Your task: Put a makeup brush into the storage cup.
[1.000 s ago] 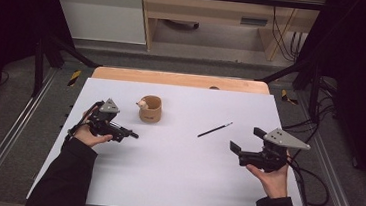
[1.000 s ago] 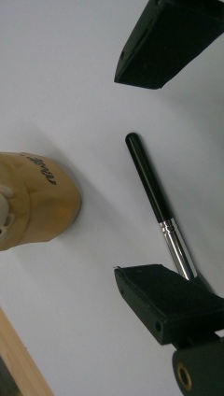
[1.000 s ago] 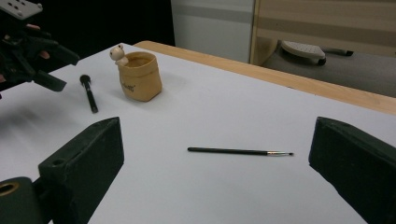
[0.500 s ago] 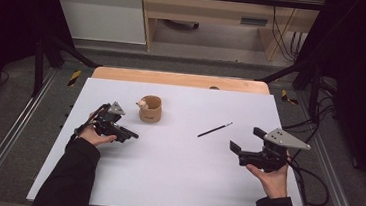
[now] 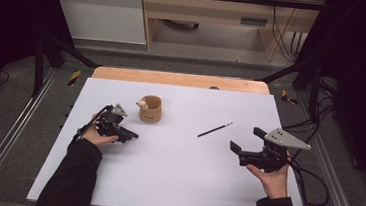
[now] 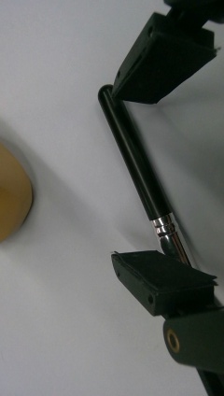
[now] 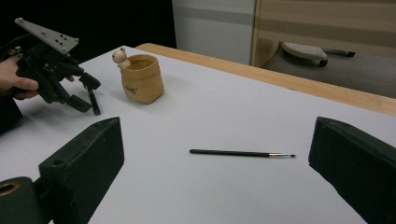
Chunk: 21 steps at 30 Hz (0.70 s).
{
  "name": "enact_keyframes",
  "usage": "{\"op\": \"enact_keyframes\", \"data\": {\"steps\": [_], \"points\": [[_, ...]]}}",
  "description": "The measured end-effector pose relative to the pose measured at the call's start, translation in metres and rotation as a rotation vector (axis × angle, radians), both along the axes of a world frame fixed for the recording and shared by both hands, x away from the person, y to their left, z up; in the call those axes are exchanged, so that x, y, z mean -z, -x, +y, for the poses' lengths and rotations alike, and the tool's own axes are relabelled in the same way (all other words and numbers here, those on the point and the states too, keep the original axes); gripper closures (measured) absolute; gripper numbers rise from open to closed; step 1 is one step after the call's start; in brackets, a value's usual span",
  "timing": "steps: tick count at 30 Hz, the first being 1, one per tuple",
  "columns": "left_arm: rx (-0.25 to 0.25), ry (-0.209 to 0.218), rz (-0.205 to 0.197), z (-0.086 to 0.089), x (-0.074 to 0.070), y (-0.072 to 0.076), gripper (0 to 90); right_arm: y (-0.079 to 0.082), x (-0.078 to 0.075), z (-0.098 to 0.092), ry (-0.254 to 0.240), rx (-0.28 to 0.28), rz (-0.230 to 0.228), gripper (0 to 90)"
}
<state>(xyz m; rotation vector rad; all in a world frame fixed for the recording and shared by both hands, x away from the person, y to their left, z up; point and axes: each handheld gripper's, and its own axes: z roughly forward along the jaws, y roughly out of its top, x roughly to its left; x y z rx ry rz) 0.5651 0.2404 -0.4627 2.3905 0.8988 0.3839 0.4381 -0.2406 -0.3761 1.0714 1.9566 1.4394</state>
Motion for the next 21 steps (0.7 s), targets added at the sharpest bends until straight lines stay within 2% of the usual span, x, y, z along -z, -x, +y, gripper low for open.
{"op": "enact_keyframes", "data": {"steps": [13, 21], "points": [[-0.009, -0.017, 0.037, 0.0014, 0.0012, 0.0006, 23.3, 0.0006, -0.0006, 0.0003, 0.001, -0.002, 0.000, 3.9], [-0.009, -0.021, 0.060, -0.0005, -0.0010, 0.0039, 32.5, 0.0009, -0.0010, 0.0005, -0.001, -0.001, -0.001, 3.9]]}}
